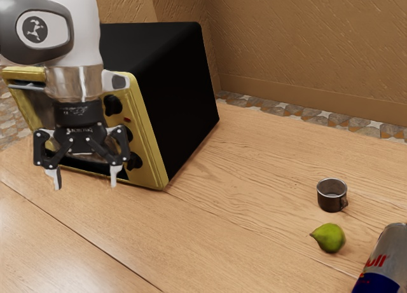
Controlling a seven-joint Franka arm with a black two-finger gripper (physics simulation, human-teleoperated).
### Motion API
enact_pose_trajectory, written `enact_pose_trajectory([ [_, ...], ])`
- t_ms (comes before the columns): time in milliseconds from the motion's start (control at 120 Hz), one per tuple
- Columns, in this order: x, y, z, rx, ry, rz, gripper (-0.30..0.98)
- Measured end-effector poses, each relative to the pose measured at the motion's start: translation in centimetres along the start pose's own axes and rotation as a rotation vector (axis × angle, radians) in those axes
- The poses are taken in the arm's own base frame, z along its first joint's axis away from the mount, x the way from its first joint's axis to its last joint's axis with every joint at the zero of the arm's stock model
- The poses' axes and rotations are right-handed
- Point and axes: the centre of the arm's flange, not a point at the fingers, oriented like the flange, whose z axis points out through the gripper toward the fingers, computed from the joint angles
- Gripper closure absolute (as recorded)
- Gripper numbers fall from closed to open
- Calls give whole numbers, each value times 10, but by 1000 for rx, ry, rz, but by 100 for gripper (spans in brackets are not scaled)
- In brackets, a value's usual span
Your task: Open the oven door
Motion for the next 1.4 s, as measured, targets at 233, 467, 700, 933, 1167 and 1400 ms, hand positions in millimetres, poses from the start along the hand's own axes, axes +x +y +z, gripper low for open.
enact_pose_trajectory([
  [233, -10, -18, -51, -272, 173, -422, 0],
  [467, 101, -151, -77, -478, 243, -966, 0],
  [700, 126, -226, -43, -682, 342, -1187, 0],
  [933, 198, -244, -40, -760, 379, -1215, 0],
  [1167, 229, -269, -39, -726, 453, -1085, 0],
  [1400, 203, -213, -63, -695, 573, -829, 0],
])
